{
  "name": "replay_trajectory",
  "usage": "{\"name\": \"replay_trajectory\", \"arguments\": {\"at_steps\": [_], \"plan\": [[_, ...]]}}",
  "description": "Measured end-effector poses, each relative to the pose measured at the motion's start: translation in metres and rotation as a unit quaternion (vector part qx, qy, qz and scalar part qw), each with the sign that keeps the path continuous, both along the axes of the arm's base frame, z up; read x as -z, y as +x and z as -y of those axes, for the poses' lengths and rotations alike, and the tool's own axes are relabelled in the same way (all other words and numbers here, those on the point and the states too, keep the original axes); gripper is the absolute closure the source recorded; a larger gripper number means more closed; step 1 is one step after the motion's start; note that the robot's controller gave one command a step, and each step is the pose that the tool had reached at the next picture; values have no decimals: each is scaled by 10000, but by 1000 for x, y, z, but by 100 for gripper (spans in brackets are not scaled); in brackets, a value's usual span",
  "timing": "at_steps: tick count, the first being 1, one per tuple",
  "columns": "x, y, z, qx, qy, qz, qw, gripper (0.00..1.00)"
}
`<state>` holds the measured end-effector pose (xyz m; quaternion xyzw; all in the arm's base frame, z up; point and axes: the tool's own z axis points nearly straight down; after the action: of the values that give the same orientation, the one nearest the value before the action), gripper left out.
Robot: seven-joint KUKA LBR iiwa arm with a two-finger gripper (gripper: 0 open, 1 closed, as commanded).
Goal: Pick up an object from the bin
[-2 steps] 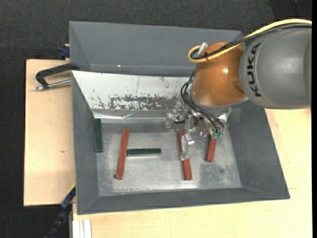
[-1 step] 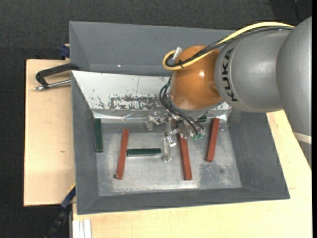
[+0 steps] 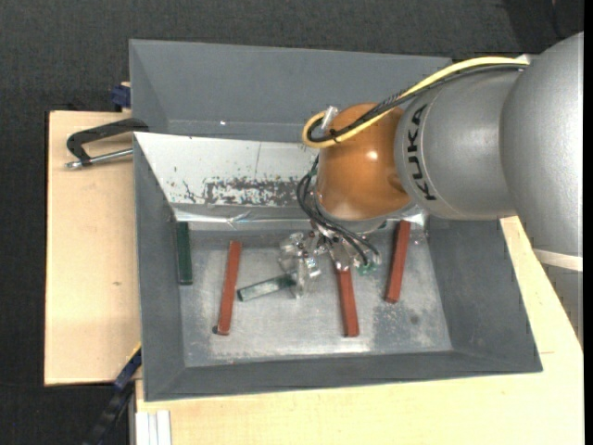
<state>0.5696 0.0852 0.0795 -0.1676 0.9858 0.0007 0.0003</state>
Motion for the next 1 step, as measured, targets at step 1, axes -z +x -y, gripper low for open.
{"name": "replay_trajectory", "arguments": {"at_steps": [1], "plan": [[0, 0, 0, -1, 1, 0, 10000, 100]]}}
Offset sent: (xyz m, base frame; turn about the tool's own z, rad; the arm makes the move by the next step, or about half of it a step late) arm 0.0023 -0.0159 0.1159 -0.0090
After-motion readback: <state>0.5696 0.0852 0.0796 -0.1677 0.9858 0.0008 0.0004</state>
